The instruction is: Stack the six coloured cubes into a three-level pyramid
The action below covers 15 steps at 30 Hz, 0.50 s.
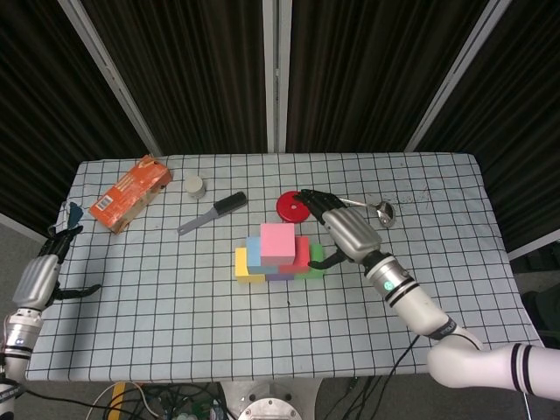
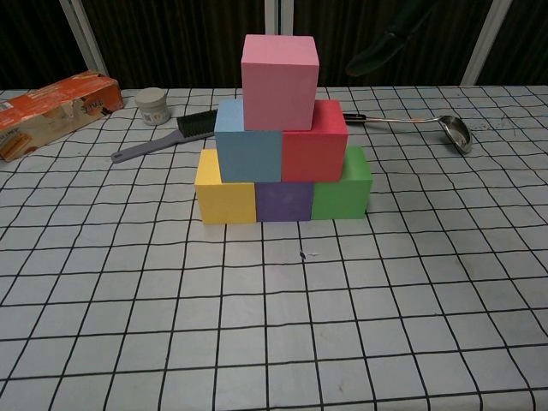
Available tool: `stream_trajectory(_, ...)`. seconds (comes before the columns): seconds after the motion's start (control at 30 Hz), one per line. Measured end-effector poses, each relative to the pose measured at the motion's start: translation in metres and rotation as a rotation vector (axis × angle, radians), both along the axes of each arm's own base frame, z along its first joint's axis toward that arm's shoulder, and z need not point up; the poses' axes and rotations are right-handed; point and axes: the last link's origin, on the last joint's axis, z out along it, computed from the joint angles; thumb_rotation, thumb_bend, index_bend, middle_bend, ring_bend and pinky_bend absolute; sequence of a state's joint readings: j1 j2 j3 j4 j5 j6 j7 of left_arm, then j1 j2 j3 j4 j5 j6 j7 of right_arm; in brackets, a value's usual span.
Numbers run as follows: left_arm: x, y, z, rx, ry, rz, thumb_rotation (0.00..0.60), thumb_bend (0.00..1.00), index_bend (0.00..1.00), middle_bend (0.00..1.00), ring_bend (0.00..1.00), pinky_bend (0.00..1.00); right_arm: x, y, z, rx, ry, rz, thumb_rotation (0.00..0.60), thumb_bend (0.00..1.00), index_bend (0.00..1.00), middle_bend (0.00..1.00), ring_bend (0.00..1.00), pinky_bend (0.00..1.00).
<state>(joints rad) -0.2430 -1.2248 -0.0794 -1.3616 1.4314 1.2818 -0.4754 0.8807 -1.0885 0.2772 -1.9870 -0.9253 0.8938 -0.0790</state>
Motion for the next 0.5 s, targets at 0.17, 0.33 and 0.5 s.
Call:
stream_trajectory(0.17,0.006,0.0,0.021,0.112,0.032,-0.041,0.6,0.04,0.05,0.03,0.0,0.07,-0.037,0.013,0.037,-0.139,0.031,-0.04,0.6,0.0,0.0,0.0,0.0,0.0)
stream_trajectory(0.33,0.013,-0.007,0.038,0.189,0.113,-0.086,0.6,0.02,0.05,0.03,0.0,0.07,-0.098,0.045,0.078,-0.342,0.109,-0.123,0.6,0.0,0.0,0.0,0.0,0.0)
stream_trajectory(0.5,0.02,-0.018,0.042,0.208,0.209,-0.107,0.6,0.0,0.04,0.03,0.0,0.07,-0.163,0.1,0.103,-0.507,0.214,-0.204,0.6,0.0,0.0,0.0,0.0,0.0)
